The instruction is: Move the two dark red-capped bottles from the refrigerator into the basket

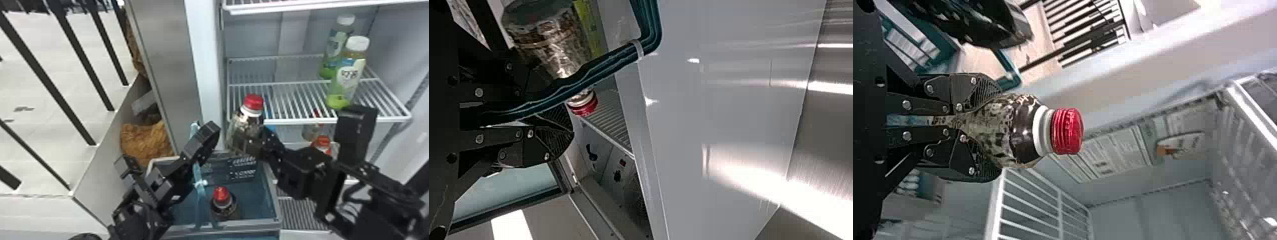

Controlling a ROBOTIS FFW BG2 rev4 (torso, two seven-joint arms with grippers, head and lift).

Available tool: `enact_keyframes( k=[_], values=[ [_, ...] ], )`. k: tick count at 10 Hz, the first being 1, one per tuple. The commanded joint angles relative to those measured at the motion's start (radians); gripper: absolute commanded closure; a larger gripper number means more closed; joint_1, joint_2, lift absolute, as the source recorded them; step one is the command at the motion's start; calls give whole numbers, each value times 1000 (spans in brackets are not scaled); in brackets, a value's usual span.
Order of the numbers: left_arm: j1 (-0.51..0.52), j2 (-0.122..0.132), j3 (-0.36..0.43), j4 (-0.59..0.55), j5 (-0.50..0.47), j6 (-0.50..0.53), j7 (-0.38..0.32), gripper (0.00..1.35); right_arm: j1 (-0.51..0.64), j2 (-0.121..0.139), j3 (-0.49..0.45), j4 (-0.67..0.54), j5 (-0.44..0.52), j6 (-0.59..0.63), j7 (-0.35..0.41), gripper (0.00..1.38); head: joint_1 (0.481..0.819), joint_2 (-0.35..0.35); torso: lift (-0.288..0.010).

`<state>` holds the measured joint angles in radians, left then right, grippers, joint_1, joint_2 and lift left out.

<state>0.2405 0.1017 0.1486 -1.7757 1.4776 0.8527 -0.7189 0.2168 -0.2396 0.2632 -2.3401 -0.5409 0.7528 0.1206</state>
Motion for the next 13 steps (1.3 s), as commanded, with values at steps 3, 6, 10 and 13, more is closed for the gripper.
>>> enact_keyframes(
  k=[3, 6, 10, 13],
  values=[
    [0, 0, -1, 0, 0, -1, -1, 1193, 38, -10, 14, -22, -9, 50, 19, 1248, 695, 153, -34],
    [0, 0, -1, 0, 0, -1, -1, 1193, 31, -9, 16, 7, -21, 60, 44, 438, 695, 169, -34],
    [2, -2, -1, 0, 4, -4, -1, 1193, 68, -4, -22, -17, -17, 60, 53, 179, 695, 166, -34],
    [2, -2, 1, 0, 4, -6, -1, 1193, 176, -6, -96, -76, 18, 1, 56, 180, 695, 136, -34]
  ],
)
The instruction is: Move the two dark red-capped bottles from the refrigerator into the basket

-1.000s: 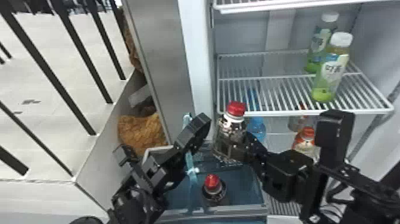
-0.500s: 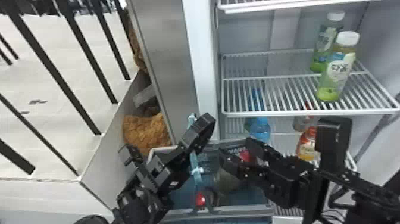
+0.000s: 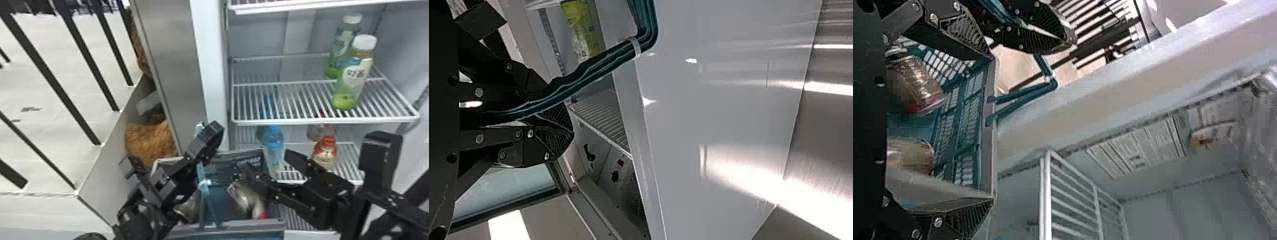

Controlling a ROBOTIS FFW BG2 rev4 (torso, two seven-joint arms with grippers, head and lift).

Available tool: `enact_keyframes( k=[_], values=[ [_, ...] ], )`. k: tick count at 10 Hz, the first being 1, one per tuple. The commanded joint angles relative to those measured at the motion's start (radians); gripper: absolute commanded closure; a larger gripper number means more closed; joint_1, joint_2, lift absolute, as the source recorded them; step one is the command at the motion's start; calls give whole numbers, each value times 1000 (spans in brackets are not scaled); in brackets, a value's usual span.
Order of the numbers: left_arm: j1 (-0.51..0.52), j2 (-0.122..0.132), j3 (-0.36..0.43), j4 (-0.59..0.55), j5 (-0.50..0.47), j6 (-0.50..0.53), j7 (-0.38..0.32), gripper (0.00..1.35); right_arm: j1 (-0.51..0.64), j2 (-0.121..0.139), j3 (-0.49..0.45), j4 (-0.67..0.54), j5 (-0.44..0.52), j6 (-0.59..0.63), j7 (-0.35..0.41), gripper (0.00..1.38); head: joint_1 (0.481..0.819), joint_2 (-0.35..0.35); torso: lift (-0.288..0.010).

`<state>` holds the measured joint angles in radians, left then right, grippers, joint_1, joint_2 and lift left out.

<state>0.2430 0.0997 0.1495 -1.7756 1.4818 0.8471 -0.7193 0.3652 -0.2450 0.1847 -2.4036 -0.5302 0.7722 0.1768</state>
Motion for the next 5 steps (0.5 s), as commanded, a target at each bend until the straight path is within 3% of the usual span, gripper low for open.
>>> enact_keyframes(
  k=[1, 3, 5],
  values=[
    [2, 0, 0, 0, 2, -3, 0, 1193, 72, 0, -51, -40, 38, -56, 1, 180, 695, 127, -34],
    [5, 0, 0, 0, 2, -3, 0, 1193, 143, -3, -83, -47, 46, -127, 1, 180, 695, 81, -34],
    [10, -2, 6, 0, 2, -3, 0, 1193, 194, 0, -79, 29, 48, -389, 1, 182, 695, 49, -34]
  ],
)
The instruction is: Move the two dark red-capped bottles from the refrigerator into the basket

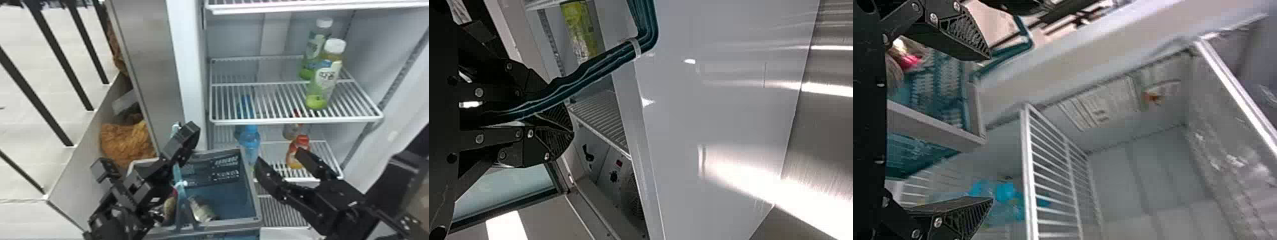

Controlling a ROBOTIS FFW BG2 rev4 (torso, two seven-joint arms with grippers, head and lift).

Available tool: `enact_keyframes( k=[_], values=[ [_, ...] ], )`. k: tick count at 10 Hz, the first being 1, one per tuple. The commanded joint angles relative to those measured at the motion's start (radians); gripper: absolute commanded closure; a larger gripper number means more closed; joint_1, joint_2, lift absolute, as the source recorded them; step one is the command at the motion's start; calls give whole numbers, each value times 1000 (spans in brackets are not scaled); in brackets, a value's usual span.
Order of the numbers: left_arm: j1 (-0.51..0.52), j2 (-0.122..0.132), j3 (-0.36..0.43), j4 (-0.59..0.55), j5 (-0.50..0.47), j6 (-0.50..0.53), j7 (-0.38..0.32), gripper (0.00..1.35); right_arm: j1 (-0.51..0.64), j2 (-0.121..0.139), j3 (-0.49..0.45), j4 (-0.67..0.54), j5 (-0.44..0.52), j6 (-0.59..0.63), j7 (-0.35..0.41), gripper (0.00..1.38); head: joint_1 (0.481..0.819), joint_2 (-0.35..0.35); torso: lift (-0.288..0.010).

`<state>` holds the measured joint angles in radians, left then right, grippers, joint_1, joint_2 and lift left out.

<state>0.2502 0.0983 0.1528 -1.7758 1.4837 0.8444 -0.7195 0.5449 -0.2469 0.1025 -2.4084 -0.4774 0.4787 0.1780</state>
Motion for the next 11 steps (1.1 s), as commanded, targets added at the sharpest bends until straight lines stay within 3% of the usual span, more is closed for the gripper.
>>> enact_keyframes(
  k=[1, 3, 11],
  values=[
    [3, 0, 3, 0, 0, 2, 0, 1193, 44, 8, -1, 71, -11, -187, 0, 182, 695, 40, -34],
    [5, 0, 3, 0, 0, 2, 0, 1193, 110, 24, -27, 95, -7, -290, 0, 182, 695, 8, -34],
    [12, 0, 7, 0, -4, 7, 0, 1193, 370, 80, -174, -42, 116, -358, 0, 183, 695, -110, -34]
  ],
)
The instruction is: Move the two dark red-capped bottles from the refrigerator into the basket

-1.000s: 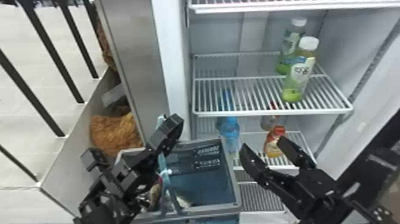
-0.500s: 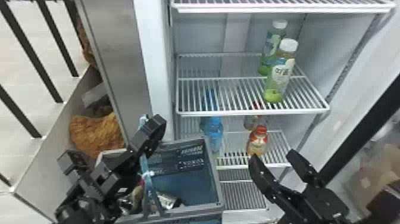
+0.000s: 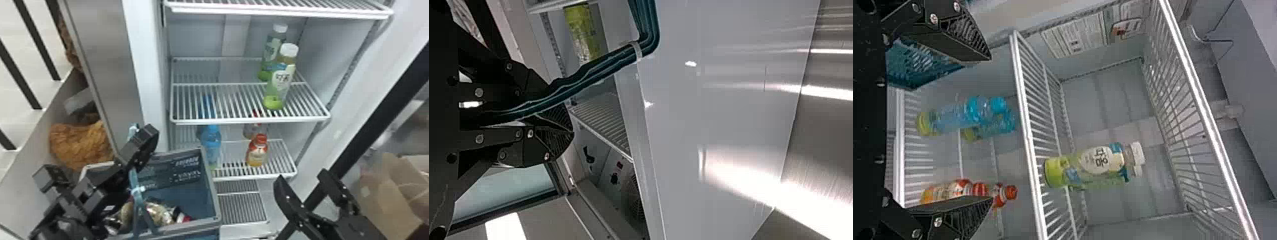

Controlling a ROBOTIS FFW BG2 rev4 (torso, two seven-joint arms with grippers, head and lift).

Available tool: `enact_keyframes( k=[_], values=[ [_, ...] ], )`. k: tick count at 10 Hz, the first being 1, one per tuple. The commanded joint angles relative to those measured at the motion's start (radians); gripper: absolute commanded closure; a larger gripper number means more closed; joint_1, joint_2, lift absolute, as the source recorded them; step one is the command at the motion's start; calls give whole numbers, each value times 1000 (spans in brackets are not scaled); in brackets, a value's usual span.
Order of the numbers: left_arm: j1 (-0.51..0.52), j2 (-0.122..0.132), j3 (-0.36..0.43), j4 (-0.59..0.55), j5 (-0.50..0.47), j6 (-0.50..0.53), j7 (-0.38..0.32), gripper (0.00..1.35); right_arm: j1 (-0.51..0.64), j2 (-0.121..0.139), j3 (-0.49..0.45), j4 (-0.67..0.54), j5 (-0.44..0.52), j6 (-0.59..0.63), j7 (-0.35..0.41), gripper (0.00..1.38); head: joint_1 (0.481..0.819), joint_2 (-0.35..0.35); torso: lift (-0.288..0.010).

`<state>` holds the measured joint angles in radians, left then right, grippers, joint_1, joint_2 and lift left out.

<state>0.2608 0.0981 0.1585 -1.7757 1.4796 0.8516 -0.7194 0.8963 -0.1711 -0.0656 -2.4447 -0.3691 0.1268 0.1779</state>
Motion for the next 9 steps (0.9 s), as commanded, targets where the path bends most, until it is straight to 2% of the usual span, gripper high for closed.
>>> enact_keyframes(
  k=[1, 5, 9],
  values=[
    [2, 0, 1, 0, 0, 0, 0, 1193, 44, 10, -10, -16, 22, -16, 0, 183, 695, -125, -34],
    [7, -3, 1, 0, 2, -2, 0, 1193, 117, 41, -44, -58, 72, -63, 0, 183, 695, -150, -34],
    [12, -6, 7, 0, 4, -2, 0, 1193, 139, 45, -48, -67, 72, -75, 0, 185, 695, -165, -34]
  ],
)
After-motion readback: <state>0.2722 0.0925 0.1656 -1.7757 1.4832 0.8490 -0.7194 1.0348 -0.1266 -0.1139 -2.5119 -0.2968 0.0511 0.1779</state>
